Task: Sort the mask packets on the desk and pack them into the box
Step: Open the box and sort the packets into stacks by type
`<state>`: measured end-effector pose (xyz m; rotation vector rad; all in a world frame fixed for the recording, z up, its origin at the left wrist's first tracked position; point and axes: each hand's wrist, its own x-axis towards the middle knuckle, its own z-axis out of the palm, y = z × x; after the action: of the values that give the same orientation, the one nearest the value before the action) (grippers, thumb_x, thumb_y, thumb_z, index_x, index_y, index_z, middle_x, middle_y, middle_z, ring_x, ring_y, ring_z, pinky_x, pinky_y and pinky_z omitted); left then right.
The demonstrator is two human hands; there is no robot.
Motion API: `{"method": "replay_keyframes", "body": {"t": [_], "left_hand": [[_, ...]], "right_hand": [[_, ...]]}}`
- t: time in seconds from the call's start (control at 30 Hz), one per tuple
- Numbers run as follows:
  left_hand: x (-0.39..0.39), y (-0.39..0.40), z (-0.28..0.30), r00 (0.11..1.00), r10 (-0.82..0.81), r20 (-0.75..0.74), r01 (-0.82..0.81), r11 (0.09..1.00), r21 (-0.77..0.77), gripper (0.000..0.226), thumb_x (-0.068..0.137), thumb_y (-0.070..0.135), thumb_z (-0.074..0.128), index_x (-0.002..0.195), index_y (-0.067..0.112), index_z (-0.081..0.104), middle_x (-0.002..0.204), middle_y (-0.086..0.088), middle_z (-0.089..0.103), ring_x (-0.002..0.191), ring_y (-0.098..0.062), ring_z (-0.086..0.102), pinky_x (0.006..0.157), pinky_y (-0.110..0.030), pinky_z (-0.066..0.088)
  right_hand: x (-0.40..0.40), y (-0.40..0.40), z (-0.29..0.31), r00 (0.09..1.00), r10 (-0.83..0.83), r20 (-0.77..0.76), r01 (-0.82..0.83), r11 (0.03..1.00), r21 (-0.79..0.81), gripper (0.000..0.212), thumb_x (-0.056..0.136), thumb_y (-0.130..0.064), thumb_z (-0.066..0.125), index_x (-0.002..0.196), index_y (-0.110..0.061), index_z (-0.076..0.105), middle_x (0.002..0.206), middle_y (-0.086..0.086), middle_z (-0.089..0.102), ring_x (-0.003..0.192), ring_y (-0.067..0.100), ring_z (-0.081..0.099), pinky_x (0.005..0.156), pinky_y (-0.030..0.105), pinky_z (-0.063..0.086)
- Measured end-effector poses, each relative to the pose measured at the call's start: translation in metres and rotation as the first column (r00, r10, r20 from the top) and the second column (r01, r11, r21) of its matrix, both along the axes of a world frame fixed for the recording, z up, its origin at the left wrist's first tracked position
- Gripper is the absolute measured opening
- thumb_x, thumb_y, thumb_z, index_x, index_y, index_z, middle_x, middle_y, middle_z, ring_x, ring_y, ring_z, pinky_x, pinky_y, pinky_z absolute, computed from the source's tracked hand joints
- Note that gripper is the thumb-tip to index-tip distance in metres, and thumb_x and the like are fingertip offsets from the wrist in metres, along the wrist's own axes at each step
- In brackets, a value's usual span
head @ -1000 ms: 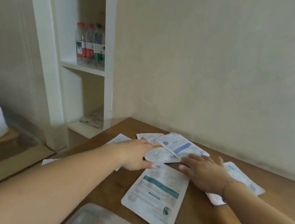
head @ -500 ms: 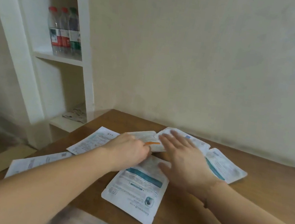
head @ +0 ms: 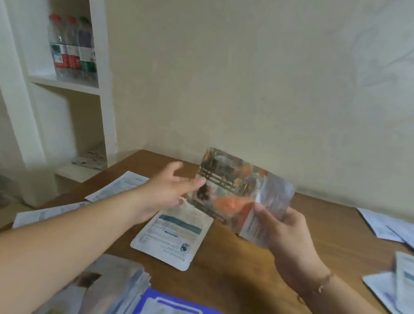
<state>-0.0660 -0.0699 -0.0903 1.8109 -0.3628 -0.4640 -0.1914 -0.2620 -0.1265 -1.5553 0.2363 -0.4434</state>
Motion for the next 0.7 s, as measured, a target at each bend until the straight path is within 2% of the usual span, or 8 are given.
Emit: {"method": "replay_keyframes", "body": {"t": [0.07, 0.13, 0.23, 0.33, 0.47, 0.53, 0.6, 0.7], "left_hand": [[-0.017, -0.021, 0.005, 0.988, -0.129, -0.079, 0.120, 0.987, -0.109, 0.032, 0.094, 0.024, 0.063, 0.122, 0.009, 0.059, 0.119, -0.015, 0.070, 0.105, -0.026, 0.067, 0.099, -0.047, 0.050], [-0.035, -0.042, 0.003, 0.980, -0.177, -0.091, 0.161, 0.974, -0.158, 0.015, 0.093, 0.013, 0.063, 0.107, 0.009, 0.067, 0.101, -0.014, 0.075, 0.093, -0.028, 0.069, 0.091, -0.044, 0.051], [-0.062, -0.068, 0.006, 0.980, -0.197, -0.004, 0.196, 0.976, -0.096, 0.012, 0.091, 0.004, 0.064, 0.102, 0.003, 0.068, 0.086, -0.011, 0.071, 0.083, -0.022, 0.063, 0.087, -0.037, 0.048], [-0.093, -0.083, 0.010, 0.955, -0.291, 0.058, 0.293, 0.956, -0.021, 0.010, 0.091, -0.001, 0.063, 0.090, 0.008, 0.068, 0.067, -0.003, 0.070, 0.066, -0.013, 0.063, 0.079, -0.031, 0.051], [-0.136, -0.095, 0.006, 0.846, -0.504, 0.174, 0.449, 0.849, 0.278, 0.019, 0.090, 0.007, 0.068, 0.108, 0.012, 0.065, 0.066, 0.002, 0.071, 0.064, -0.005, 0.063, 0.071, -0.017, 0.050], [-0.151, -0.095, 0.000, 0.767, -0.605, 0.214, 0.492, 0.769, 0.409, 0.022, 0.089, 0.010, 0.071, 0.110, 0.014, 0.067, 0.077, -0.001, 0.073, 0.063, 0.001, 0.061, 0.067, -0.010, 0.047], [-0.159, -0.089, -0.008, 0.710, -0.650, 0.270, 0.453, 0.715, 0.533, 0.021, 0.088, 0.016, 0.072, 0.109, 0.020, 0.070, 0.089, 0.004, 0.070, 0.060, 0.011, 0.056, 0.063, -0.006, 0.041], [-0.164, -0.072, -0.019, 0.680, -0.684, 0.265, 0.422, 0.660, 0.621, 0.020, 0.090, 0.020, 0.070, 0.105, 0.033, 0.073, 0.090, 0.018, 0.068, 0.073, 0.013, 0.059, 0.070, -0.013, 0.041]], "right_hand": [[-0.036, -0.012, -0.003, 0.996, 0.055, -0.067, -0.034, 0.958, 0.284, 0.027, 0.094, -0.020, 0.058, 0.112, -0.003, 0.068, 0.102, 0.015, 0.074, 0.096, 0.031, 0.070, 0.085, 0.046, 0.056], [-0.069, -0.019, -0.004, 0.993, 0.058, -0.107, -0.012, 0.923, 0.386, 0.029, 0.094, -0.018, 0.057, 0.116, -0.001, 0.064, 0.107, 0.020, 0.071, 0.096, 0.033, 0.069, 0.080, 0.043, 0.057], [-0.115, -0.029, 0.003, 0.993, 0.002, -0.121, 0.042, 0.931, 0.362, 0.025, 0.094, -0.018, 0.057, 0.113, -0.003, 0.065, 0.106, 0.017, 0.072, 0.094, 0.030, 0.070, 0.069, 0.038, 0.057], [-0.168, -0.037, 0.008, 0.987, -0.103, -0.124, 0.124, 0.975, 0.182, 0.023, 0.093, -0.015, 0.061, 0.115, -0.011, 0.064, 0.096, 0.011, 0.074, 0.089, 0.025, 0.072, 0.061, 0.034, 0.056], [-0.238, -0.019, 0.005, 0.965, -0.092, -0.246, 0.086, 0.996, -0.035, 0.054, 0.086, -0.006, 0.068, 0.129, -0.033, 0.048, 0.088, 0.007, 0.076, 0.076, 0.023, 0.073, 0.050, 0.033, 0.053], [-0.259, -0.005, 0.000, 0.963, 0.004, -0.271, -0.004, 1.000, 0.001, 0.060, 0.085, -0.002, 0.068, 0.131, -0.033, 0.045, 0.082, 0.014, 0.075, 0.064, 0.030, 0.069, 0.045, 0.033, 0.052], [-0.272, 0.006, -0.008, 0.954, 0.094, -0.285, -0.091, 0.996, 0.023, 0.063, 0.086, -0.003, 0.067, 0.136, -0.031, 0.040, 0.071, 0.022, 0.071, 0.052, 0.036, 0.061, 0.043, 0.034, 0.050], [-0.281, 0.019, -0.018, 0.938, 0.149, -0.314, -0.161, 0.987, -0.012, 0.067, 0.087, -0.011, 0.069, 0.139, -0.034, 0.034, 0.063, 0.020, 0.070, 0.042, 0.026, 0.058, 0.041, 0.027, 0.045]]}}
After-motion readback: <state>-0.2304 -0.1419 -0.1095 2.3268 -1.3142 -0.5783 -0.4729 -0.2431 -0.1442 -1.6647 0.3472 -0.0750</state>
